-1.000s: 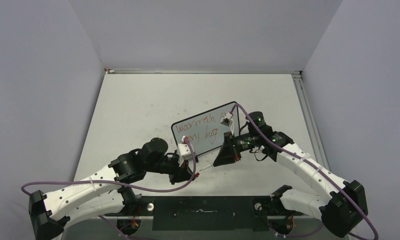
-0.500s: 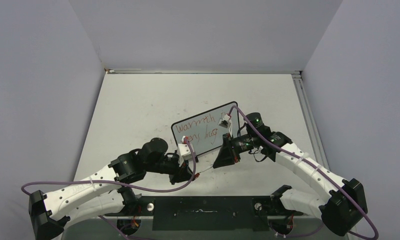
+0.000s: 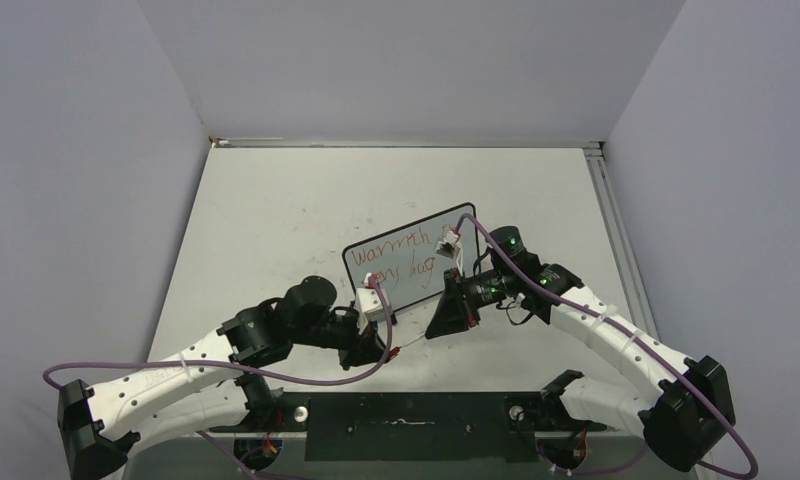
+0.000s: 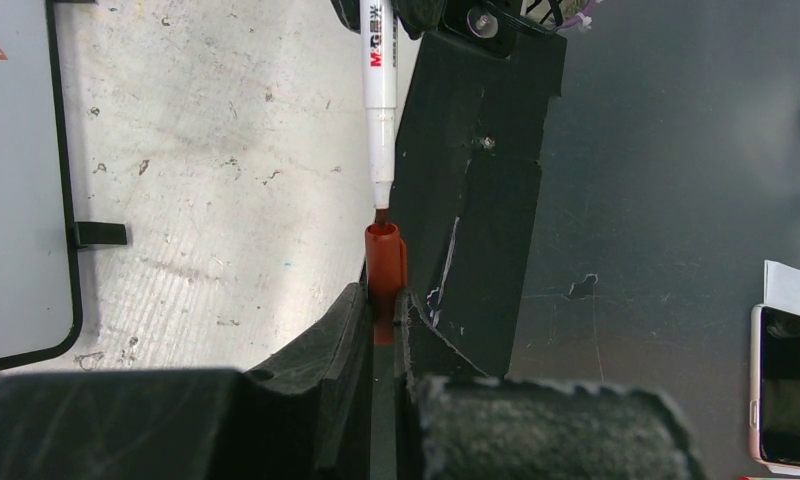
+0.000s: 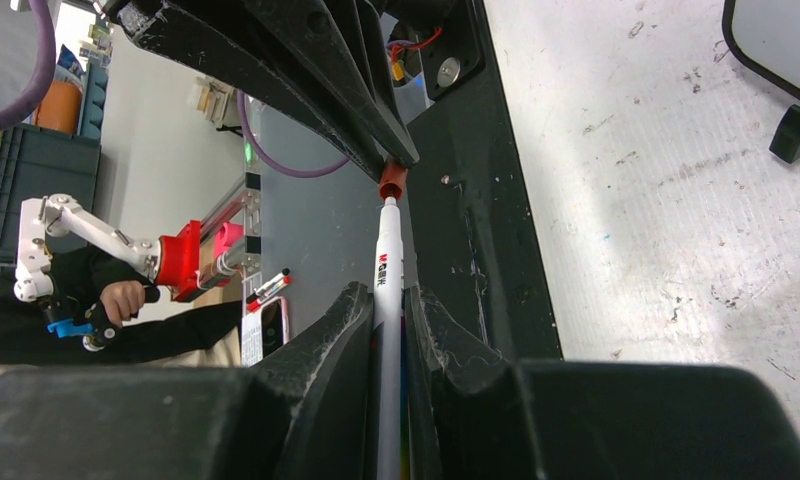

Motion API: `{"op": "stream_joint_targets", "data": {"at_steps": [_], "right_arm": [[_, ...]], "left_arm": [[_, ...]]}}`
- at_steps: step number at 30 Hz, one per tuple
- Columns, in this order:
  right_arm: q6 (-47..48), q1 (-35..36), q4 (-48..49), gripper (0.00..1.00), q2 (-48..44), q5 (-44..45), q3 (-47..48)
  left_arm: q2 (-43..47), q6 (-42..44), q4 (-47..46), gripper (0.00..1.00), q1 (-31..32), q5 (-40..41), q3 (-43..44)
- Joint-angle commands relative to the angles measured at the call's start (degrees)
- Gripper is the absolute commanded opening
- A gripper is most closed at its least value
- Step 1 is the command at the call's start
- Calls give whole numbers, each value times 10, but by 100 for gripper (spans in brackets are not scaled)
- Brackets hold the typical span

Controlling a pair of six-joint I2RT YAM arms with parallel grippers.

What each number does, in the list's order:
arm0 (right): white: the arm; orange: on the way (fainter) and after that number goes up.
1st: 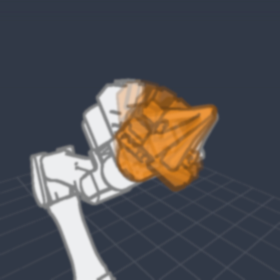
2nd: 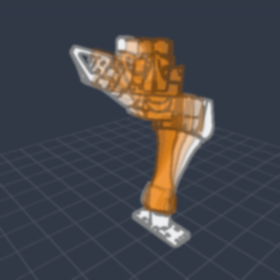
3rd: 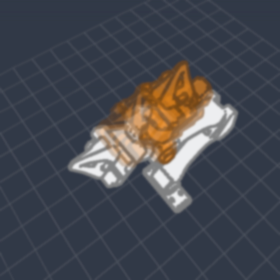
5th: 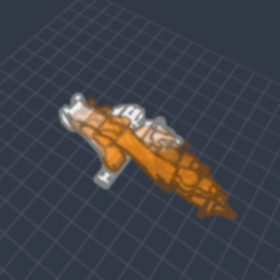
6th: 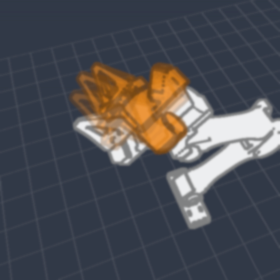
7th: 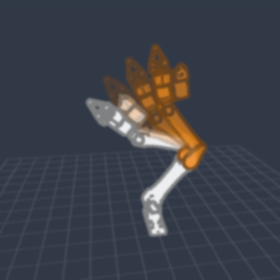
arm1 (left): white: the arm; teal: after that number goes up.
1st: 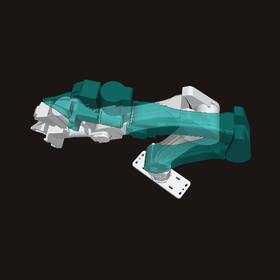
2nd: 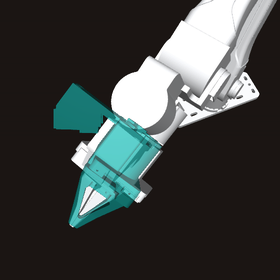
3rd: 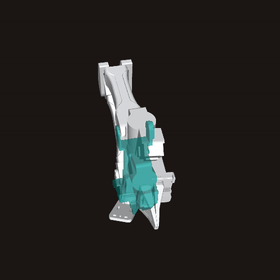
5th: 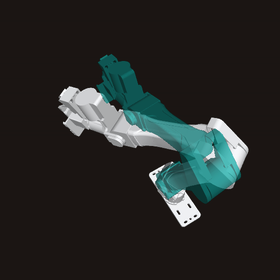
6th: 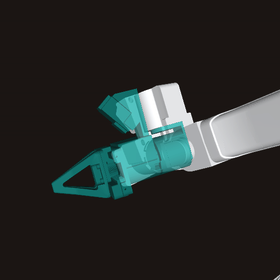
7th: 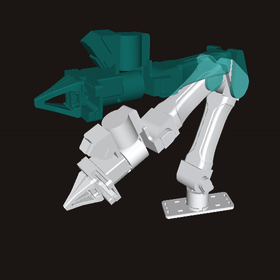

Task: Write a sentence on the whiteboard
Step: Close the whiteboard marker at the center of the board.

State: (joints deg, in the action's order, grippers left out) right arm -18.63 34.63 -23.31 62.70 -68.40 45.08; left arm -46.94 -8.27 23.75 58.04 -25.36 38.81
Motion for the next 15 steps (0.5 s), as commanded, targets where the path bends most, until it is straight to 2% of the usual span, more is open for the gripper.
{"op": "stream_joint_targets", "data": {"at_steps": [1,15], "right_arm": [[7,7,25,5,-1,-15,1],[9,20,30,5,1,-18,-3]], "left_arm": [[0,8,-23,0,2,-10,3],[-4,10,-22,0,3,-11,3]]}}
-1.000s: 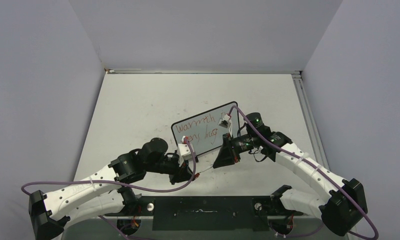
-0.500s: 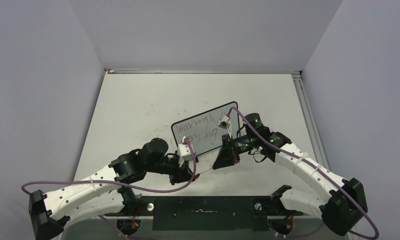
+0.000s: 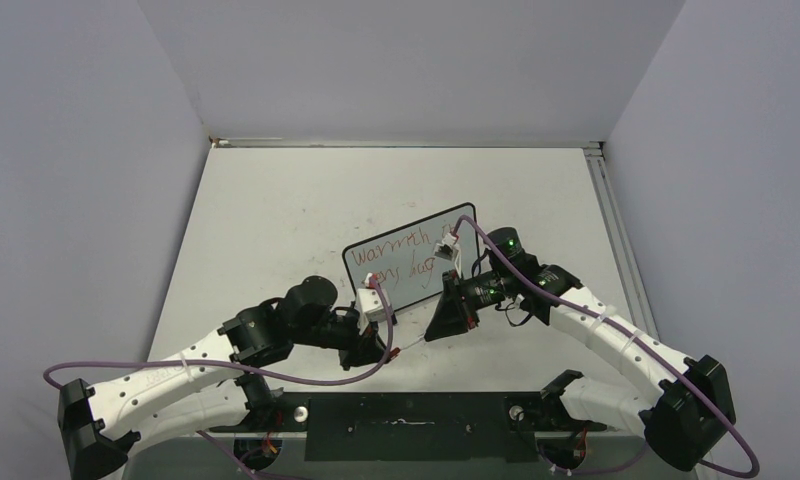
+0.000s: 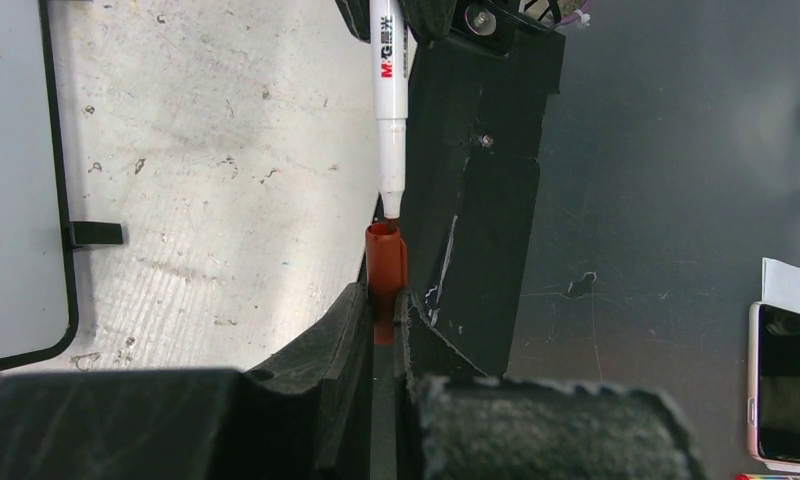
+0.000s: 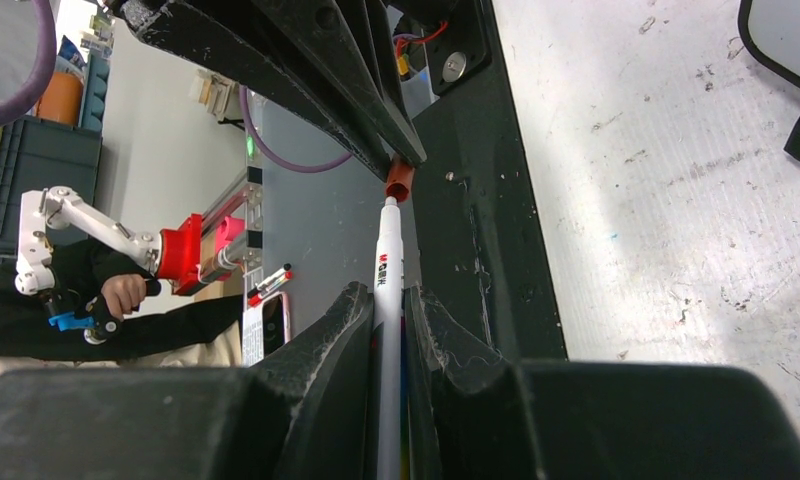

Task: Write a sentence on the whiteboard
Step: Close the whiteboard marker at the center of the board.

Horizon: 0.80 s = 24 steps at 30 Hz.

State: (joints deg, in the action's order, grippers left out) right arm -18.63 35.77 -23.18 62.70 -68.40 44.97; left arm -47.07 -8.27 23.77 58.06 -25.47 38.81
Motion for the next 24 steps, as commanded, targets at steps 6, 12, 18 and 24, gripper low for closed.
{"op": "stream_joint_targets", "data": {"at_steps": [6,12,18,24], "right_arm": [[-10,18,59,5,10,-20,-13],[-24,37,90,5,25,-17,-25],[-92,66,186,5,26,-14,-55],[-129,105,227,5,35,5,-67]], "left_arm": [[2,10,-25,0,5,-10,2],[5,8,-30,0,7,-17,1],[11,6,-36,0,10,-9,0],[31,-5,-56,0,13,11,-3]]}}
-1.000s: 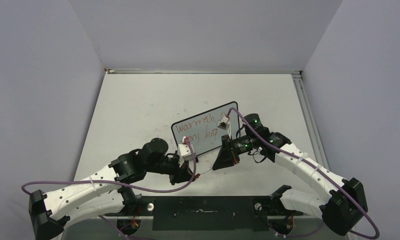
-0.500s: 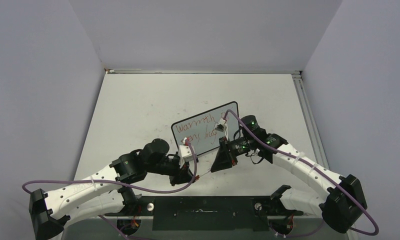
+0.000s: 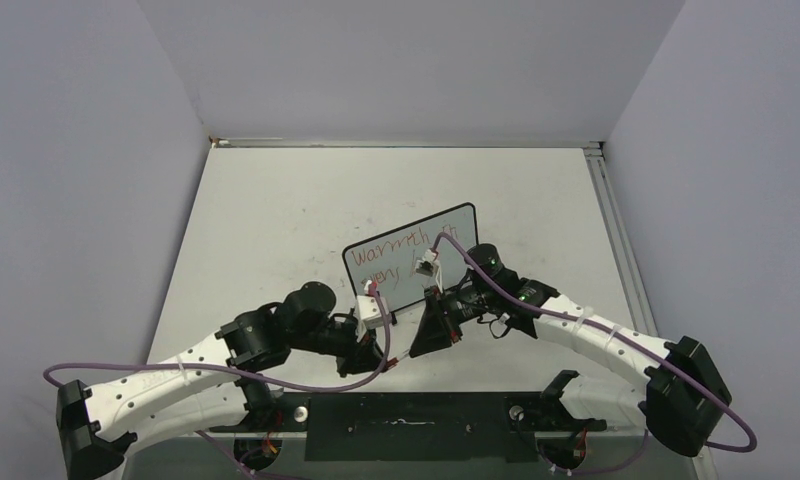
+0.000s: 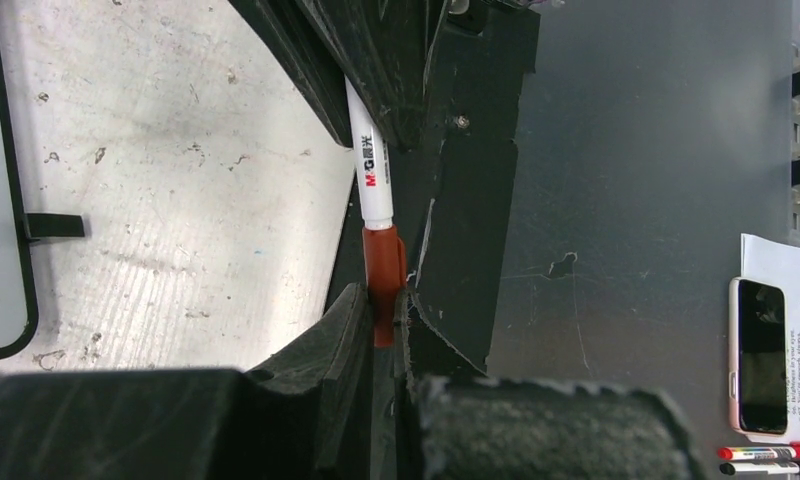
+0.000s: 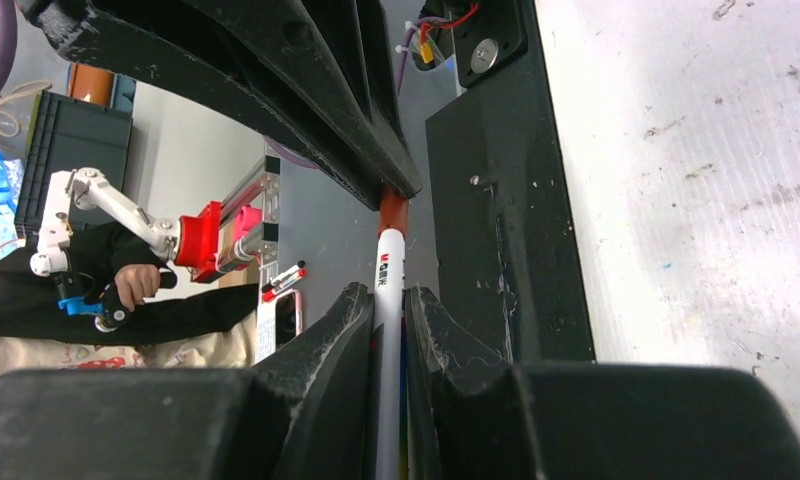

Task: Write a sentence on the whiteboard
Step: Close the whiteboard marker at the center of the board.

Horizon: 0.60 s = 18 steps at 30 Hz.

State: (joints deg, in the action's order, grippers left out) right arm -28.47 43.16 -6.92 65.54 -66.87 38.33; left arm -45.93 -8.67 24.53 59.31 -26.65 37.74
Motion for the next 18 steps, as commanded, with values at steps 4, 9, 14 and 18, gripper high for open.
{"op": "stream_joint_targets", "data": {"at_steps": [4,9,14,18], "right_arm": [[-40,53,88,5,17,-1,-2],[-70,70,137,5,23,6,-12],[-78,76,153,5,19,20,-21],[-83,74,162,5,4,28,-35]], "left_arm": [[26,-4,-73,0,3,32,7],[29,-13,-89,0,4,33,7],[26,-15,-91,0,6,35,10],[24,-13,-66,12,6,42,16]]}}
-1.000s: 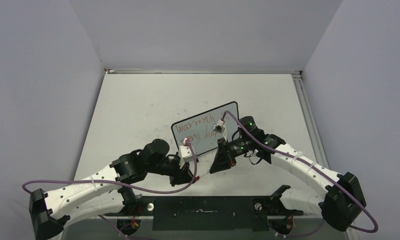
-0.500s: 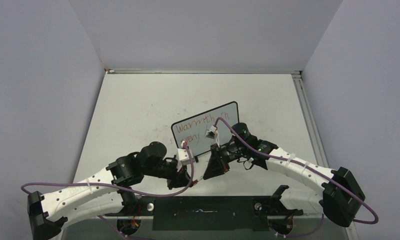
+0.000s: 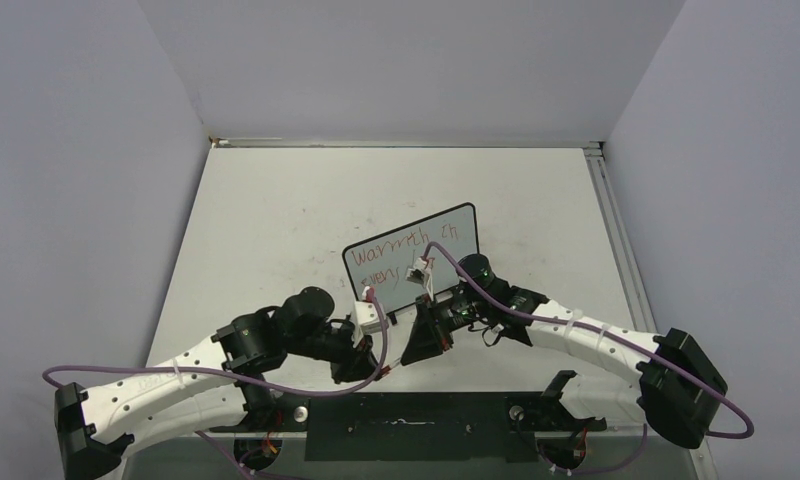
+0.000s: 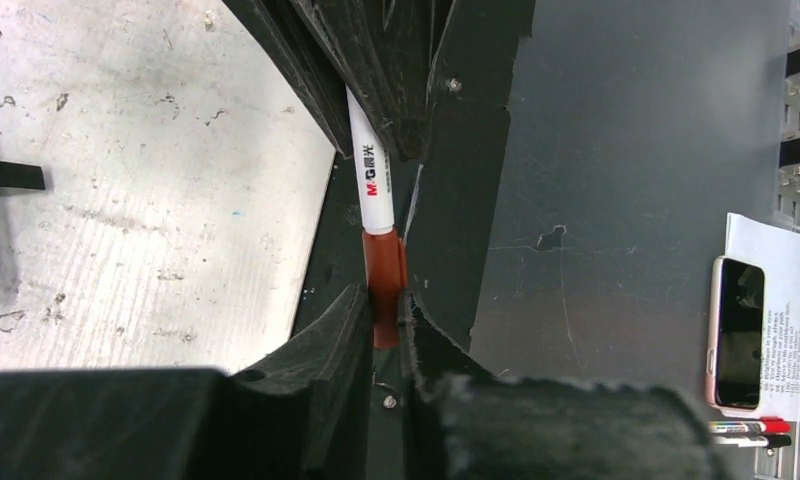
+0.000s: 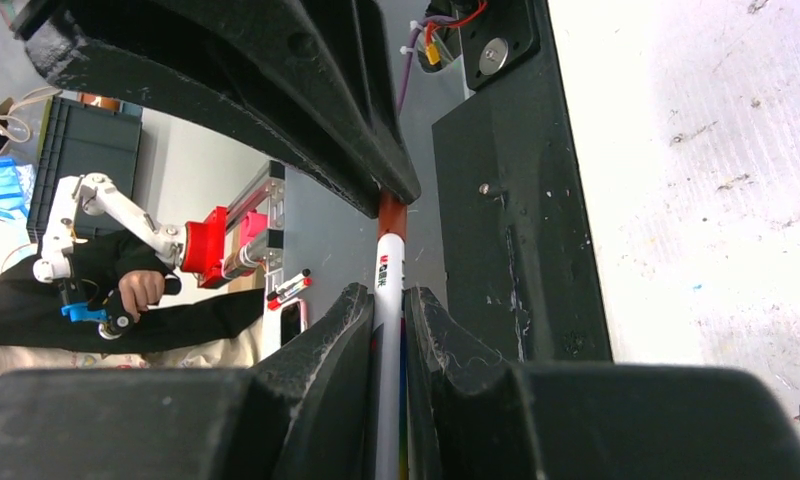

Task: Write a sentence on the whiteboard
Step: Close the whiteboard marker at the center of the board.

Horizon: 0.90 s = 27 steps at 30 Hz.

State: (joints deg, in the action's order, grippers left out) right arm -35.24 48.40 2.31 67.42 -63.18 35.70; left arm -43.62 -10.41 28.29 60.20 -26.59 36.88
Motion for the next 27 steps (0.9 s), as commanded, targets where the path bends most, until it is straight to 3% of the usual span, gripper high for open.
{"op": "stream_joint_targets", "data": {"at_steps": [1,5,13,19,27], "right_arm": [[-19,21,75,5,-19,-7,-12],[-39,17,105,5,-35,-7,-31],[-64,2,150,5,-65,9,-57],[-116,-60,222,5,-133,46,-82],[-130,-80,276,5,-188,115,-82]], "left_arm": [[5,4,-99,21,-3,45,25],[26,-2,-92,38,-3,62,22],[67,-48,-83,59,-5,107,16],[128,-191,-103,66,-12,245,14],[161,-362,-235,69,-16,235,-34]]}}
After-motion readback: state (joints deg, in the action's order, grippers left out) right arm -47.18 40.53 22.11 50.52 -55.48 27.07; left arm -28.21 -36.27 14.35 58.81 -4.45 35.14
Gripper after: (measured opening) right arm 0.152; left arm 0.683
